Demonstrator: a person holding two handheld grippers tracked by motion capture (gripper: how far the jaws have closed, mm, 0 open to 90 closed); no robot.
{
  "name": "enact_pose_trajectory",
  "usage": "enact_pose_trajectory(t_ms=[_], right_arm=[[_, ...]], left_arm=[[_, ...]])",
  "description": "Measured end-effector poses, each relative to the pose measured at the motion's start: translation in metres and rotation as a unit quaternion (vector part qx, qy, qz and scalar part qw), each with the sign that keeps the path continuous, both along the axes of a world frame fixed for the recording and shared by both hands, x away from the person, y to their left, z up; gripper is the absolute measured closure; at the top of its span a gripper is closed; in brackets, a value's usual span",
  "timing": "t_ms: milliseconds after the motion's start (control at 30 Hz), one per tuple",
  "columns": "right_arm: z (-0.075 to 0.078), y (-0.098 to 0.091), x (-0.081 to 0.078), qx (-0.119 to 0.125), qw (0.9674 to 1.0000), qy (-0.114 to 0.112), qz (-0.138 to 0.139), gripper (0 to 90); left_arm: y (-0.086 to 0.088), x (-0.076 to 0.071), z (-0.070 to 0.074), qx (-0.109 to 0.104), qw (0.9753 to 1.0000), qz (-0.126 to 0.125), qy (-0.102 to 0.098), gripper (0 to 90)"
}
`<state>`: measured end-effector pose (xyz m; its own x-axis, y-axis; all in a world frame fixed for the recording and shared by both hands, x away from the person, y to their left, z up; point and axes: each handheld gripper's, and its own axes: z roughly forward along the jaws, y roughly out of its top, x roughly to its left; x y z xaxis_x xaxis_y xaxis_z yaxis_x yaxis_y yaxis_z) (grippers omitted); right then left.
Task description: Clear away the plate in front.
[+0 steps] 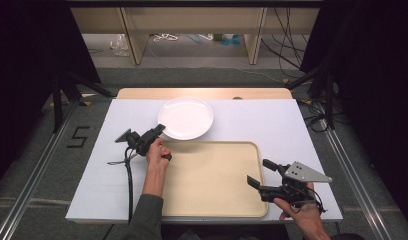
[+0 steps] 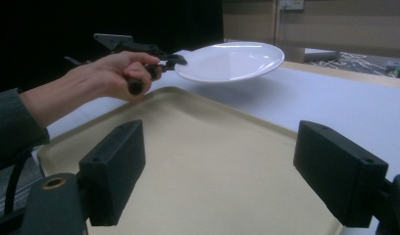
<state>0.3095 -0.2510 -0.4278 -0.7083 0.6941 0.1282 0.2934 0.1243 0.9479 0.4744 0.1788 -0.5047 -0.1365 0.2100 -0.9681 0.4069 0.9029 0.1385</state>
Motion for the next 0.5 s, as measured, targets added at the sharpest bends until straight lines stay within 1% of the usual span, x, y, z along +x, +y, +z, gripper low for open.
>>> enact_pose_trajectory(t_ms=[33, 100, 133, 233, 300, 333, 400, 433, 467, 500], right_arm=[[0.0, 0.0, 0.0, 0.0, 1.0, 0.001, -0.001, 20.4], [0.0, 0.0, 0.0, -0.001, 1.0, 0.003, -0.001, 20.4], [-0.001, 0.0, 0.0, 0.003, 1.0, 0.002, 0.002, 20.4], [0.0, 0.0, 0.0, 0.0, 1.0, 0.004, -0.002, 20.4], [-0.001, -0.001, 0.0, 0.004, 1.0, 0.004, 0.0, 20.4], [-0.001, -0.001, 0.0, 0.002, 1.0, 0.006, -0.001, 20.4], [-0.001, -0.001, 0.0, 0.005, 1.0, 0.007, -0.001, 20.5], [-0.001, -0.001, 0.0, 0.005, 1.0, 0.007, 0.0, 20.5], [-0.001, -0.001, 0.0, 0.005, 1.0, 0.007, 0.0, 20.5], [-0.001, -0.001, 0.0, 0.003, 1.0, 0.008, -0.003, 20.5]], left_arm=[[0.0, -0.003, 0.001, -0.002, 1.0, 0.002, -0.002, 85.0], [-0.001, -0.01, 0.003, -0.002, 0.9999, 0.007, -0.012, 85.0], [-0.001, -0.012, 0.003, -0.006, 0.9998, 0.006, -0.016, 85.0], [-0.003, -0.023, 0.003, -0.016, 0.9997, 0.003, -0.019, 85.1], [-0.004, -0.029, 0.002, -0.02, 0.9996, 0.002, -0.021, 85.1], [-0.005, -0.034, 0.001, -0.023, 0.9994, 0.001, -0.027, 85.0], [-0.005, -0.041, 0.0, -0.026, 0.9993, -0.003, -0.026, 84.8], [-0.006, -0.046, -0.002, -0.027, 0.9993, -0.004, -0.028, 84.9], [-0.006, -0.046, -0.002, -0.027, 0.9993, -0.004, -0.028, 84.7], [-0.006, -0.05, -0.003, -0.03, 0.9991, -0.005, -0.03, 84.7]])
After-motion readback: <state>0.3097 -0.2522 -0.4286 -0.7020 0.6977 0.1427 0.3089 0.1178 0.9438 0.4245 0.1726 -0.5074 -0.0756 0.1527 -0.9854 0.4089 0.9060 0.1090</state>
